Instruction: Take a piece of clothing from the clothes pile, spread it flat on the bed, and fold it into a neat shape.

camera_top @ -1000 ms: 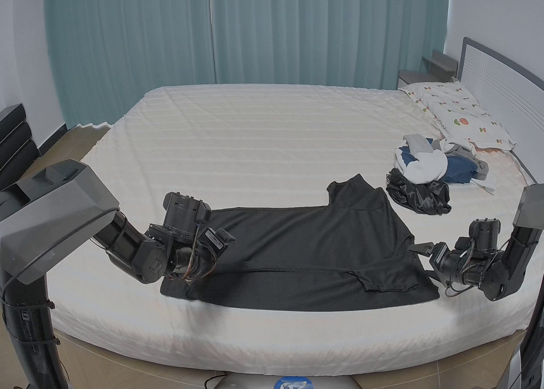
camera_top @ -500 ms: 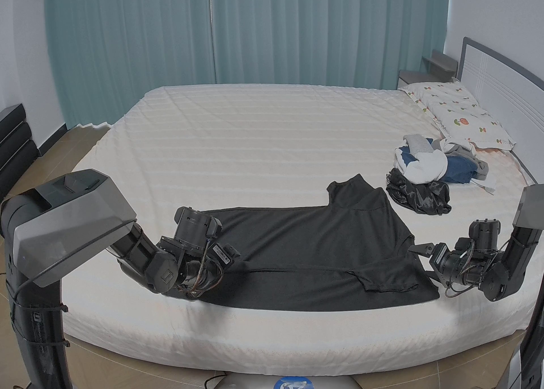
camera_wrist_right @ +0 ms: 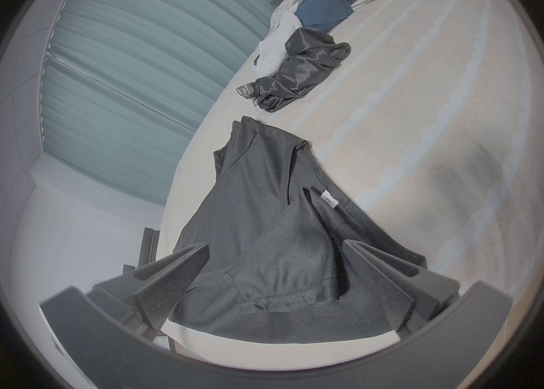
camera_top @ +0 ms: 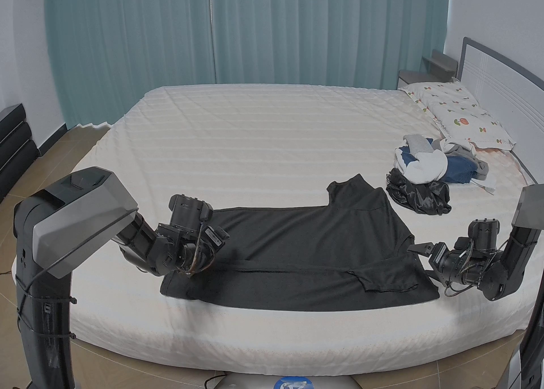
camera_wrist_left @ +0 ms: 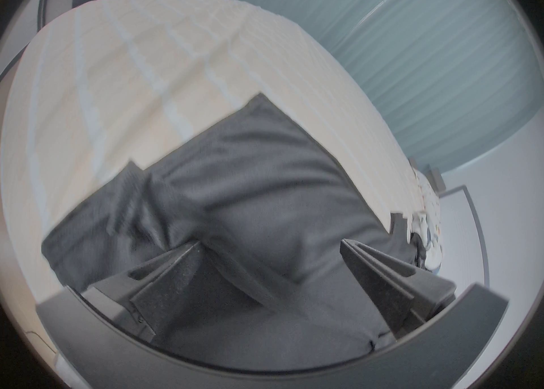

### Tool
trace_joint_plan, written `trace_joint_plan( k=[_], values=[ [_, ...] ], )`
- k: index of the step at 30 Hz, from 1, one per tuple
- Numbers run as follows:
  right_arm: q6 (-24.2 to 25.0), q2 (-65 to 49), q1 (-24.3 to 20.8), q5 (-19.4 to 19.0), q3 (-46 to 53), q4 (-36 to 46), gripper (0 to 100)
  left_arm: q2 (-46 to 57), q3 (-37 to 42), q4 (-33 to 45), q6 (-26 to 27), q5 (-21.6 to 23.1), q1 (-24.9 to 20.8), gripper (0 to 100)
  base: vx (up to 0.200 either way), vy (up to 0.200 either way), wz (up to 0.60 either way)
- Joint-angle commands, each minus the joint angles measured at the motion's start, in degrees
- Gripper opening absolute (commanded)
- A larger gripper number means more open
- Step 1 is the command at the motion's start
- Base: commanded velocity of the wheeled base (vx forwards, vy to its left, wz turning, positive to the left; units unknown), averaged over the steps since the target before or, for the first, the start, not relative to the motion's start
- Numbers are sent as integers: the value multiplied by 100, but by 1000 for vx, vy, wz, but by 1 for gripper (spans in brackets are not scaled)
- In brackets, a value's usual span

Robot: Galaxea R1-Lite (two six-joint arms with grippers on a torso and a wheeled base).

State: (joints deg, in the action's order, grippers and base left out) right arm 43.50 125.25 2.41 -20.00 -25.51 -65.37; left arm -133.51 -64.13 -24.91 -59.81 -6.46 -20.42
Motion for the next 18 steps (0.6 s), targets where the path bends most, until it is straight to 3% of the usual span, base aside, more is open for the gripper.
trace_joint_plan(
  k=[1,18],
  values=[
    [1,26,5,-3,-15,-2,100,-193,-275,-41,-31,-57,337,100,0,0,0],
    [1,79,5,-3,47,-126,100,-166,-565,-427,-374,13,1392,100,0,0,0]
  ],
)
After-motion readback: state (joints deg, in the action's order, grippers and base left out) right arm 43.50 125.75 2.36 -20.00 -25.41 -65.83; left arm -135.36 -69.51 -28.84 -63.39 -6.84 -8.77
